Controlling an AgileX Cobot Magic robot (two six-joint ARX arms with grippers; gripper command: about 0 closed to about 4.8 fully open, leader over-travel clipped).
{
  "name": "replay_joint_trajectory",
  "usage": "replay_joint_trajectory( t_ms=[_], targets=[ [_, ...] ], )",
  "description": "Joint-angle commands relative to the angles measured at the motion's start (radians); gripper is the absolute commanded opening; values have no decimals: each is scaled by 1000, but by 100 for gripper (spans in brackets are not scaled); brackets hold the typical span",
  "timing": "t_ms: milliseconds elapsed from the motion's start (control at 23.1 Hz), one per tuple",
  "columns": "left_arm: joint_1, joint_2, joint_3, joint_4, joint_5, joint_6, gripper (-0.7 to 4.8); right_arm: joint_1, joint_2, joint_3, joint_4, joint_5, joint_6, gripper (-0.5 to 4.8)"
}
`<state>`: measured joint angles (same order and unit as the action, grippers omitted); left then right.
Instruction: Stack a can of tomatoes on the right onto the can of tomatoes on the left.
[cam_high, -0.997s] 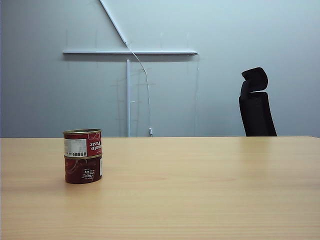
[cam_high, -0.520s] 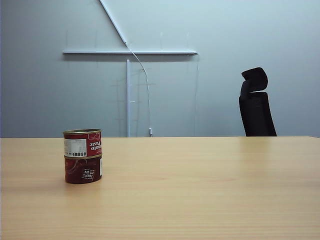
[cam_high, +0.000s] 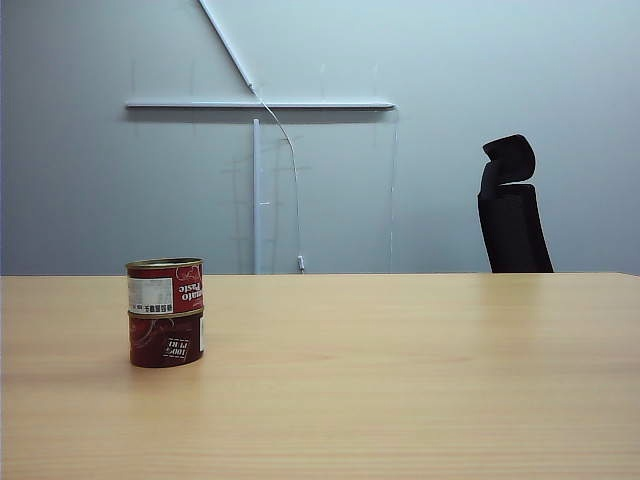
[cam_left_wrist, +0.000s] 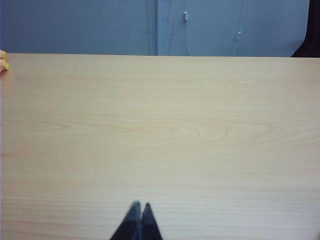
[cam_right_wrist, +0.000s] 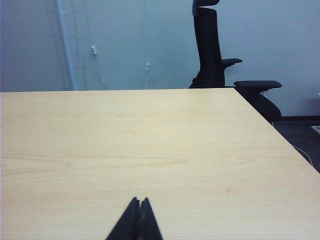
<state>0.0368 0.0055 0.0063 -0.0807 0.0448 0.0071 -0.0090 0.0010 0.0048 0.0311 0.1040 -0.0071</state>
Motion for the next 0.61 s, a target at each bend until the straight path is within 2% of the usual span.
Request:
replay_joint_trajectory(
  t_ms=[43, 607],
  targets=[
    [1, 0, 3, 7, 2, 0, -4, 0, -2, -4, 18, -3, 5, -1],
    [1, 0, 3, 7, 2, 0, -4, 6, -2, -4, 18, -2, 5, -1]
  ],
)
